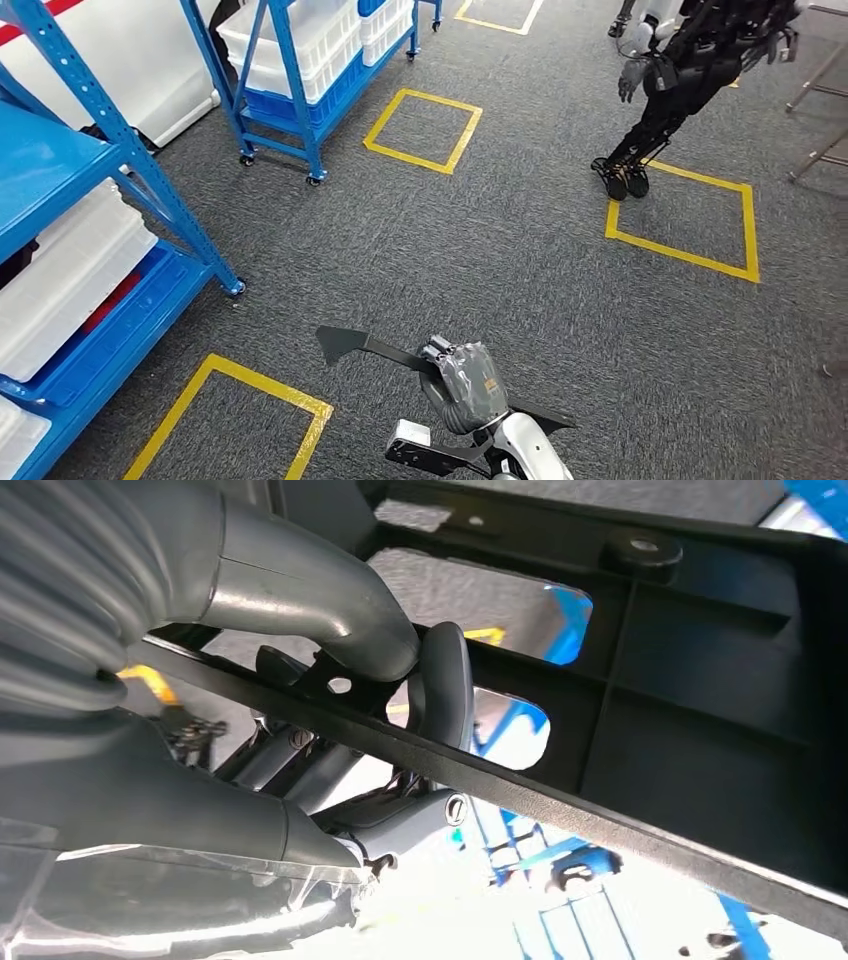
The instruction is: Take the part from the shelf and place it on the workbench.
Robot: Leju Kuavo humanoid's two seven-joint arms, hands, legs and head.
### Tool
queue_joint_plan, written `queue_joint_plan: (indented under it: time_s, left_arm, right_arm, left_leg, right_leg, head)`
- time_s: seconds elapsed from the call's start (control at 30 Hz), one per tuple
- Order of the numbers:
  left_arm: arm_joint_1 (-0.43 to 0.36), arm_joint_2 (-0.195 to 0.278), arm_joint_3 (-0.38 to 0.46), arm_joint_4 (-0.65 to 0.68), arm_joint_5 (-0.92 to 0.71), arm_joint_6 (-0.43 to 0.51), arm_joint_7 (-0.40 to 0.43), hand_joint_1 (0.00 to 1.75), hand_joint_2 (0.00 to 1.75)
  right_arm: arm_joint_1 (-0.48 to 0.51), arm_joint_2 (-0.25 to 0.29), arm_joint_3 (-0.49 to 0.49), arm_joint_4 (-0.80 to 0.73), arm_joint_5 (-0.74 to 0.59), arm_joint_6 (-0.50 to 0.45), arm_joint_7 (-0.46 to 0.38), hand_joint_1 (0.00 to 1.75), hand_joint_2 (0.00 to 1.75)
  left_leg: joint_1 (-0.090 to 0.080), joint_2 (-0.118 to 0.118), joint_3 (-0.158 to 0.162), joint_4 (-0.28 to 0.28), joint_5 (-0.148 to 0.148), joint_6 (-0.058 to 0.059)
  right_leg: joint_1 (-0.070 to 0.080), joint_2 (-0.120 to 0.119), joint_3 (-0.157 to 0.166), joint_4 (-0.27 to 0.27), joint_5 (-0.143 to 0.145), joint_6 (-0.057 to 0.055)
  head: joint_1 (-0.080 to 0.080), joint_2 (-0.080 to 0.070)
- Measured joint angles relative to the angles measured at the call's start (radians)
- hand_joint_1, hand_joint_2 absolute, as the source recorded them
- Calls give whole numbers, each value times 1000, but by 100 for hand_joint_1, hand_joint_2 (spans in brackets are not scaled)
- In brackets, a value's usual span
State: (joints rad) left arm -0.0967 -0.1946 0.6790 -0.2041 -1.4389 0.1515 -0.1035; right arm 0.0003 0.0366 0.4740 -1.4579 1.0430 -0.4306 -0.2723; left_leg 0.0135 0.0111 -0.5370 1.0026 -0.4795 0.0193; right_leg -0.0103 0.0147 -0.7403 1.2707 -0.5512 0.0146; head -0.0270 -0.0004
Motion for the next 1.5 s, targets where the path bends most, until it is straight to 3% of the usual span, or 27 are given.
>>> queue_joint_plan:
  time_s: [0.03, 0.07, 0.1, 0.17, 0.23, 0.3, 0.37, 0.43, 0.5, 0.53, 0.57, 0.63, 0.7, 0.77, 0.83, 0.9, 0.97, 1.03, 1.07, 1.1, 1.17, 1.23, 1.27, 1.33, 1.4, 1.47, 1.5]
  left_arm:
    - [0, 1, 0, 0, 0, -1, 1, 0, 175]
    - [-1, 1, 0, 0, 0, -2, 3, 0, 175]
    - [-1, 1, 0, 0, 0, -3, 5, 0, 175]
    - [-1, 1, 0, 0, 0, -3, 11, 0, 175]
    - [-2, 1, -1, 0, -2, -4, 17, 0, 175]
    - [-3, 1, -3, 0, -3, -7, 20, 0, 175]
    - [-5, 1, -5, 0, -4, -9, 22, 0, 175]
    - [-6, 1, -5, 0, -4, -10, 23, 0, 175]
    - [-8, 1, -5, 0, -3, -12, 23, 0, 175]
    - [-10, 1, -5, 0, -3, -13, 24, 0, 175]
    - [-12, 1, -5, 0, -4, -13, 25, 0, 175]
    - [-13, 1, -5, 0, -7, -14, 27, 0, 175]
    - [-11, 2, -5, 0, -9, -14, 27, 0, 175]
    - [-12, 2, -6, 0, -10, -15, 27, 0, 175]
    - [-15, 2, -6, 0, -10, -17, 24, 0, 175]
    - [-16, 1, -6, 0, -6, -21, 19, 0, 175]
    - [-14, 2, -5, 0, 3, -29, 14, 0, 175]
    - [-11, 2, -5, 0, 10, -37, 12, 0, 175]
    - [-10, 2, -5, 0, 11, -41, 13, 0, 175]
    - [-10, 2, -5, 0, 11, -45, 15, 0, 175]
    - [-12, 2, -5, 0, 8, -51, 23, 0, 175]
    - [-14, 2, -5, 0, 3, -57, 31, 0, 175]
    - [-15, 2, -5, 0, 1, -60, 35, 0, 175]
    - [-18, 2, -5, 0, 0, -67, 42, 0, 175]
    - [-21, 2, -5, 0, 0, -72, 47, 0, 175]
    - [-22, 3, -4, 0, 2, -76, 48, 0, 175]
    - [-22, 3, -4, 0, 4, -79, 48, 0, 175]
  right_arm:
    - [2, 0, 0, 0, 0, 0, 0, 175, 175]
    - [3, -1, 0, 0, 0, 1, 0, 175, 175]
    - [4, -1, 0, 0, 0, 2, 0, 175, 175]
    - [2, -1, -1, 0, -5, 6, 0, 175, 175]
    - [0, -1, -1, -1, -18, 10, -3, 175, 175]
    - [-1, -2, -4, -1, -32, 12, -9, 175, 175]
    - [0, -2, -8, -1, -40, 11, -13, 175, 175]
    - [-1, -1, -10, -1, -44, 11, -16, 175, 175]
    - [-1, -1, -12, 0, -46, 11, -17, 175, 175]
    - [0, -1, -13, 2, -47, 10, -17, 175, 175]
    - [1, -2, -13, 3, -48, 10, -17, 175, 175]
    - [1, -2, -14, 4, -48, 8, -17, 175, 175]
    - [1, -2, -15, 4, -48, 5, -16, 175, 175]
    - [2, -2, -16, 3, -48, 1, -15, 175, 175]
    - [8, -2, -19, 3, -47, -4, -14, 175, 175]
    - [14, -3, -25, 1, -45, -9, -12, 175, 175]
    - [17, -4, -32, 0, -44, -12, -12, 175, 175]
    - [20, -4, -38, 0, -43, -13, -11, 175, 175]
    - [21, -5, -41, 0, -43, -13, -10, 175, 175]
    - [22, -6, -43, 0, -43, -13, -10, 175, 175]
    - [22, -6, -46, 0, -42, -14, -9, 175, 175]
    - [19, -6, -49, -1, -41, -15, -9, 175, 175]
    - [18, -6, -49, -1, -41, -16, -9, 175, 175]
    - [18, -6, -51, -2, -41, -17, -9, 175, 175]
    - [15, -6, -53, -2, -41, -18, -9, 175, 175]
    - [10, -5, -54, -2, -41, -18, -10, 175, 175]
    - [8, -5, -54, -2, -41, -18, -10, 175, 175]
  left_leg:
    - [-2, 12, 0, 0, -1, 0]
    - [-2, 22, 1, 0, -2, 0]
    - [-3, 32, 3, 1, -3, -2]
    - [-5, 48, 7, 1, -8, -8]
    - [-9, 61, 11, 2, -13, -17]
    - [-11, 76, 14, -1, -16, -27]
    - [-8, 65, 12, 15, -32, -36]
    - [-4, 26, -26, 103, -86, -41]
    - [-3, 3, -90, 239, -145, -45]
    - [-3, 0, -112, 282, -154, -46]
    - [-3, -1, -116, 287, -142, -47]
    - [-1, -12, -73, 186, -70, -45]
    - [1, -47, -19, 62, -21, -40]
    - [0, -67, -1, 19, -16, -33]
    - [-1, -53, 0, 11, -9, -22]
    - [1, -35, 2, 3, -2, -7]
    - [-1, -14, 2, -1, 1, 2]
    - [-5, 9, 0, -1, 0, 4]
    - [-5, 20, 0, 0, -1, 4]
    - [-5, 30, 1, 0, -3, 3]
    - [-6, 47, 6, 0, -8, -2]
    - [-10, 61, 10, 2, -14, -12]
    - [-12, 68, 12, 2, -16, -17]
    - [-12, 79, 15, 1, -21, -27]
    - [-7, 54, 7, 30, -44, -38]
    - [-4, 12, -41, 137, -103, -43]
    - [-4, 3, -75, 208, -133, -45]
  right_leg:
    - [-2, -5, -16, 33, -5, 1]
    - [-3, -8, -12, 29, 8, 2]
    - [-3, -13, 13, -16, 37, 0]
    - [4, -48, 90, -157, 91, -9]
    - [15, -74, 130, -235, 105, -21]
    - [18, -61, 129, -243, 104, -31]
    - [13, -43, 133, -253, 109, -42]
    - [8, -25, 137, -260, 113, -51]
    - [8, -7, 136, -259, 114, -55]
    - [8, 4, 136, -258, 114, -56]
    - [8, 15, 136, -256, 114, -55]
    - [7, 41, 137, -251, 112, -53]
    - [8, 64, 132, -242, 110, -45]
    - [7, 80, 125, -238, 113, -32]
    - [5, 88, 119, -238, 116, -20]
    - [6, 58, 102, -204, 92, -12]
    - [5, 14, 50, -94, 32, -6]
    - [1, -2, -6, 23, -12, -1]
    - [-1, -5, -13, 39, -9, 0]
    - [-2, -9, 1, 14, 12, 1]
    - [-1, -38, 75, -122, 71, -3]
    - [7, -65, 130, -226, 97, -13]
    - [12, -69, 136, -241, 95, -18]
    - [14, -50, 135, -245, 96, -28]
    - [10, -32, 140, -253, 100, -41]
    - [6, -16, 143, -257, 102, -50]
    - [7, -7, 143, -257, 102, -52]
  head:
    - [0, 0]
    - [0, 0]
    - [0, 0]
    - [0, 0]
    - [0, 0]
    - [0, 0]
    - [0, 0]
    - [0, 0]
    - [0, 0]
    - [0, 0]
    - [0, 0]
    - [0, 0]
    - [0, 0]
    - [0, 0]
    - [0, 0]
    - [0, 0]
    - [0, 0]
    - [0, 0]
    - [0, 0]
    - [0, 0]
    - [0, 0]
    - [0, 0]
    - [0, 0]
    - [0, 0]
    - [0, 0]
    - [0, 0]
    - [0, 0]
